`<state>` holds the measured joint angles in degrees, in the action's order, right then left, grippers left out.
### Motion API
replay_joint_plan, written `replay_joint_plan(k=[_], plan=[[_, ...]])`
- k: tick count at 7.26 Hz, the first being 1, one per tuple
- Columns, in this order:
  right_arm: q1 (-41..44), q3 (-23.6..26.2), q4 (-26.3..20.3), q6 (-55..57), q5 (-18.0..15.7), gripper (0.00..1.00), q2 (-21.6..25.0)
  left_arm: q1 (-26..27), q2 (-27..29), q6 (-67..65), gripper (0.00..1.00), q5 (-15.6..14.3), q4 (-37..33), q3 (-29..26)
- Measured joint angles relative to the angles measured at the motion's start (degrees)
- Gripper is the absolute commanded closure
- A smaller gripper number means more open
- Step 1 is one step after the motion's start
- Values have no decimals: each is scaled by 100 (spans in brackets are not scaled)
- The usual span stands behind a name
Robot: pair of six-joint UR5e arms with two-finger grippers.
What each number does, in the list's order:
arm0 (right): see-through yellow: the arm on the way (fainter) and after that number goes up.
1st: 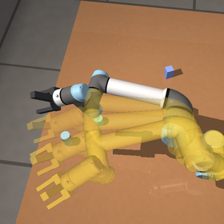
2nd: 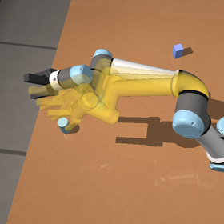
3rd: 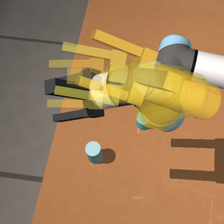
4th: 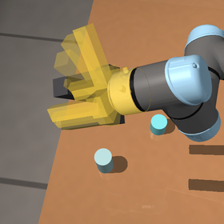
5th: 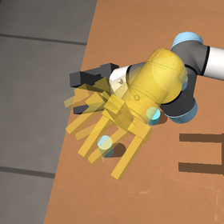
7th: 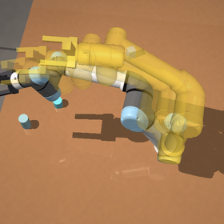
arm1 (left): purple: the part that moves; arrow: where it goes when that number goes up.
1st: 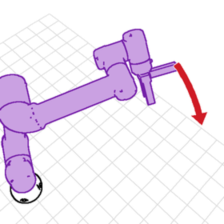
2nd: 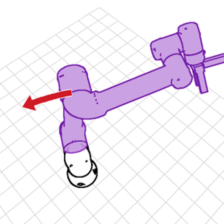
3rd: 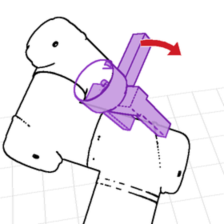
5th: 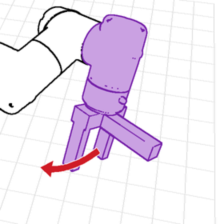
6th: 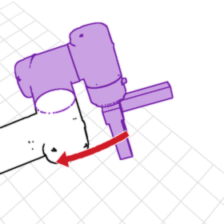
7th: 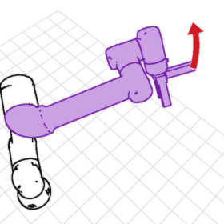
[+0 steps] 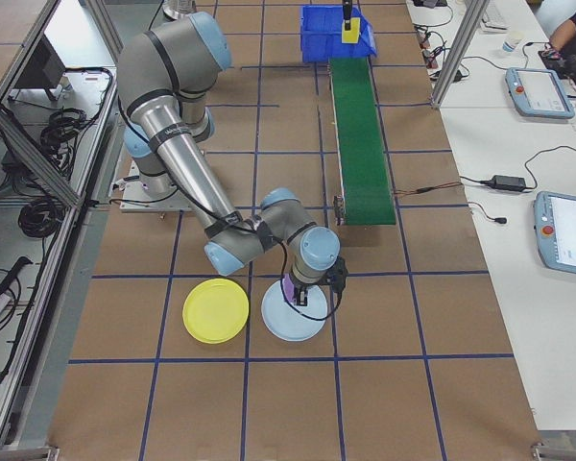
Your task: Move block left to right into plate
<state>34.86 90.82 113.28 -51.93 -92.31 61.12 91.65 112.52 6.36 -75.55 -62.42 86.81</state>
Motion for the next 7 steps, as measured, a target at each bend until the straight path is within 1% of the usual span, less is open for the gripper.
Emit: replay_joint_plan(k=[1, 2, 3, 5, 6, 7], plan=[[-123, -5, 104, -104, 17, 9, -99, 108, 276, -35, 45, -2, 303, 6], [-187, -30, 132, -163, 48, 0, -132, 159, 427, -54, 19, -8, 483, 48], [-213, -47, 128, -188, 81, 0, -123, 189, 492, -78, 0, -23, 559, 113], [-207, -62, 114, -193, 176, 0, 12, 208, 471, -188, 0, -49, 553, 212], [-144, -103, 96, -216, 293, 0, 248, 211, 339, -204, 0, -62, 496, 211], [28, -149, 8, -253, 410, 0, 516, 200, 122, -204, 0, -239, 287, 212]])
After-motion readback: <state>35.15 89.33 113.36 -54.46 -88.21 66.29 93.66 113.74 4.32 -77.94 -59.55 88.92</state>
